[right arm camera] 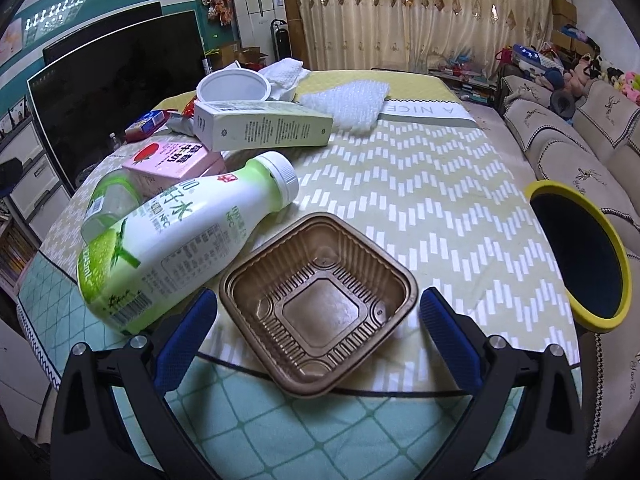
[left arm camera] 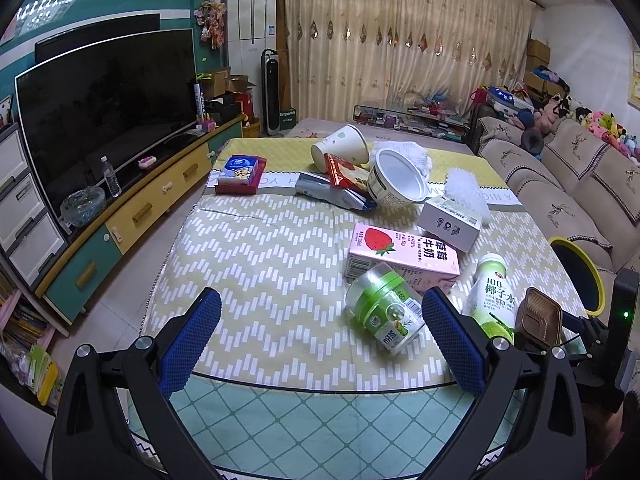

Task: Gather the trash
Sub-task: 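Grasp the brown plastic tray with the right gripper and lift it, then carry the tray over the yellow-rimmed bin and open the right gripper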

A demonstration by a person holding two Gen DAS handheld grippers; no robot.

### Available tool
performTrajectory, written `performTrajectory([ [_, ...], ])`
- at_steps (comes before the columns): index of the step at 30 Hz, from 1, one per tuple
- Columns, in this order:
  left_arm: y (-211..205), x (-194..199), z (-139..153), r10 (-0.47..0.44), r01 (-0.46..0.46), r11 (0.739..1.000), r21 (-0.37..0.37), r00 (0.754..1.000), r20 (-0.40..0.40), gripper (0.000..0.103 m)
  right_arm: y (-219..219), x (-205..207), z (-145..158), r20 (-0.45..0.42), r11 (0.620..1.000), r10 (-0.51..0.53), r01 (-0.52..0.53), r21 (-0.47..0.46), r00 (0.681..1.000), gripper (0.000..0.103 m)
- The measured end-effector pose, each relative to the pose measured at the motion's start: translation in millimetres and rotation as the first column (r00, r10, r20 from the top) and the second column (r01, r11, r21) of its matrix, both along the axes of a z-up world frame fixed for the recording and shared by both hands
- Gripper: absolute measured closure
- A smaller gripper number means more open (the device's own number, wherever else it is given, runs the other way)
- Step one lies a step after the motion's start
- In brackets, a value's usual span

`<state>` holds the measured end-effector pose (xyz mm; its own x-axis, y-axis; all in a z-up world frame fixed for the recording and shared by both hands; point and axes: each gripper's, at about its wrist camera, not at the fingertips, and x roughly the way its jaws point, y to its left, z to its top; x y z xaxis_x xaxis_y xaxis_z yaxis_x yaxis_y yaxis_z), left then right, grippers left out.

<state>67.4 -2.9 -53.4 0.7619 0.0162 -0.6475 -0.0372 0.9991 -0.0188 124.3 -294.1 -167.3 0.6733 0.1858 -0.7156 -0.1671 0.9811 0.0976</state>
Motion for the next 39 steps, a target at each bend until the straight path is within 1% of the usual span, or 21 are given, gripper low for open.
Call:
performTrajectory([
  [1,-1,0,0,-0.001,0.001,1.0,0.0,1.0,-0.001,0.004,0,0,1,0.003,1.0,-0.001,0.001,0.001,1.0,0.011],
  [2,-1,1,-1,-0.002,0.002,1.0,-0.001,1.0,-0.003,0.004,0,1,1,0.002,1.0,-0.001,0.001,0.004,1.0,0.02],
  [3,-2,2,-2,-0.004,0.004,1.0,-0.001,1.0,-0.005,0.004,-1,2,0,-0.004,1.0,-0.001,0.001,0.005,1.0,0.025],
  [9,-5,4,-4,-0.009,0.009,1.0,-0.002,1.0,-0.011,0.004,-5,-1,6,0.015,0.999,-0.002,0.001,0.039,1.0,0.026],
  [13,-6,4,-2,-0.019,0.019,1.0,-0.003,1.0,-0.005,0.004,-16,-4,21,0.044,0.998,-0.005,0.002,0.066,0.999,0.026],
  [17,-9,6,-2,-0.034,0.034,0.999,-0.013,0.999,-0.003,0.004,-50,3,41,0.073,0.997,-0.065,0.061,0.056,0.995,0.026],
  [19,-11,9,-3,-0.041,0.041,0.999,-0.019,0.999,-0.005,0.004,-78,12,48,0.071,0.992,-0.125,0.122,0.038,0.99,0.026],
  [22,-16,13,-4,-0.061,0.06,0.998,-0.031,0.998,-0.012,0.004,-118,27,47,0.051,0.978,-0.21,0.209,0.02,0.976,0.025],
  [24,-22,17,-5,-0.076,0.075,0.996,-0.04,0.997,-0.019,0.004,-155,43,41,0.008,0.96,-0.279,0.278,0.028,0.96,0.025],
  [25,-26,19,-6,-0.087,0.086,0.995,-0.043,0.996,-0.024,0.004,-165,48,38,-0.006,0.954,-0.298,0.298,0.03,0.954,0.025],
  [28,-39,27,-9,-0.113,0.111,0.993,-0.041,0.993,-0.036,0.004,-207,73,17,-0.077,0.925,-0.377,0.379,0.013,0.923,0.025],
  [30,-47,31,-10,-0.129,0.127,0.991,-0.043,0.991,-0.042,0.004,-225,87,2,-0.117,0.91,-0.412,0.415,-0.004,0.903,0.025],
  [33,-59,39,-13,-0.15,0.148,0.988,-0.042,0.987,-0.056,0.004,-249,105,-22,-0.177,0.889,-0.455,0.457,-0.028,0.873,0.025],
  [37,-68,50,-18,-0.16,0.157,0.987,-0.044,0.984,-0.081,0.004,-265,117,-44,-0.231,0.871,-0.486,0.488,-0.051,0.843,0.024],
  [38,-68,52,-19,-0.159,0.156,0.987,-0.046,0.984,-0.086,0.004,-268,118,-47,-0.236,0.868,-0.491,0.493,-0.052,0.839,0.024],
  [39,-68,54,-20,-0.157,0.153,0.987,-0.048,0.984,-0.089,0.004,-270,120,-49,-0.238,0.865,-0.496,0.498,-0.055,0.835,0.02],
])
